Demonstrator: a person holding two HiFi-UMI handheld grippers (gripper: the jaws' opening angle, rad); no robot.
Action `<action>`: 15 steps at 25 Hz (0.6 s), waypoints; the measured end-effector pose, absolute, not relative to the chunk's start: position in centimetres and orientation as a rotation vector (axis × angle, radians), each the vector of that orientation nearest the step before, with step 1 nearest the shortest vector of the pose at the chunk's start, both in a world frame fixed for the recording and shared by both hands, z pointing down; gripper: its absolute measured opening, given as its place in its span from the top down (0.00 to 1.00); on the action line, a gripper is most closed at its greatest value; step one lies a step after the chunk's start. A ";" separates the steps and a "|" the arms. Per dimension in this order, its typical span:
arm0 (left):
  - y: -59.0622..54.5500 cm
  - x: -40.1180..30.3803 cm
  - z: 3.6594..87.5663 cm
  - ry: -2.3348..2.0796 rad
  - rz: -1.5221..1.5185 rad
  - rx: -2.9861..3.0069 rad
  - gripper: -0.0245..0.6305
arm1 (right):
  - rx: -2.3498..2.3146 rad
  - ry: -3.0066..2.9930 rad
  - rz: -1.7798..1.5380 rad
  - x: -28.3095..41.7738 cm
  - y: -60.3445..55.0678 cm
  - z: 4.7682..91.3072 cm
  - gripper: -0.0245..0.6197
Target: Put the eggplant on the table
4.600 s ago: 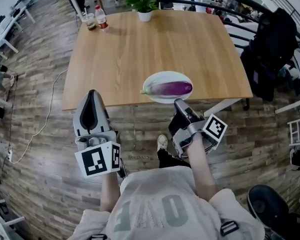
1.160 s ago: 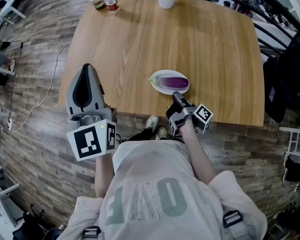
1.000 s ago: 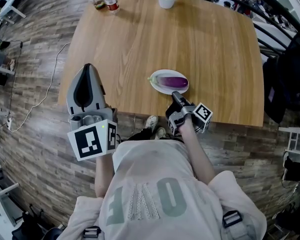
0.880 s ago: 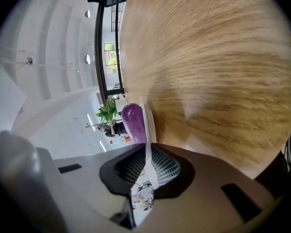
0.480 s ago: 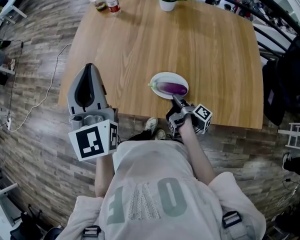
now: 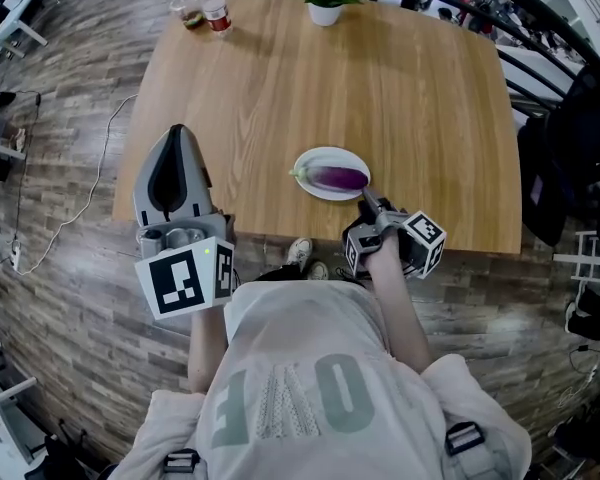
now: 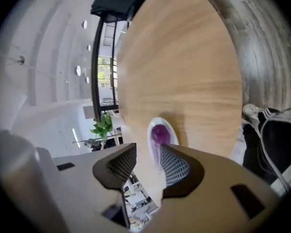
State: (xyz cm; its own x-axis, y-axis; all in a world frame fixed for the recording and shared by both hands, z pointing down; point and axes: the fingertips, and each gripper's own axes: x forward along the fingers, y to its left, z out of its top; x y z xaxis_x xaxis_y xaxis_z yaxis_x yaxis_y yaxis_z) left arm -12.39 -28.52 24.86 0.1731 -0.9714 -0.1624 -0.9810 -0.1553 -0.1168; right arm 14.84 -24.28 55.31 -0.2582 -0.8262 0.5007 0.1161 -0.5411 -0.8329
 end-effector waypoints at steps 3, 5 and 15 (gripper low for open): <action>-28.8 -12.1 24.6 1.886 0.084 -2.255 0.95 | -1.484 1.077 -1.599 19.3 -26.3 49.7 0.73; -29.1 -11.8 24.5 1.871 0.092 -2.263 0.95 | -1.581 1.226 -1.345 21.8 -27.3 44.7 0.73; -29.7 -8.1 23.3 1.729 0.141 -2.329 0.95 | -1.938 1.889 -0.095 18.0 -25.5 26.1 0.73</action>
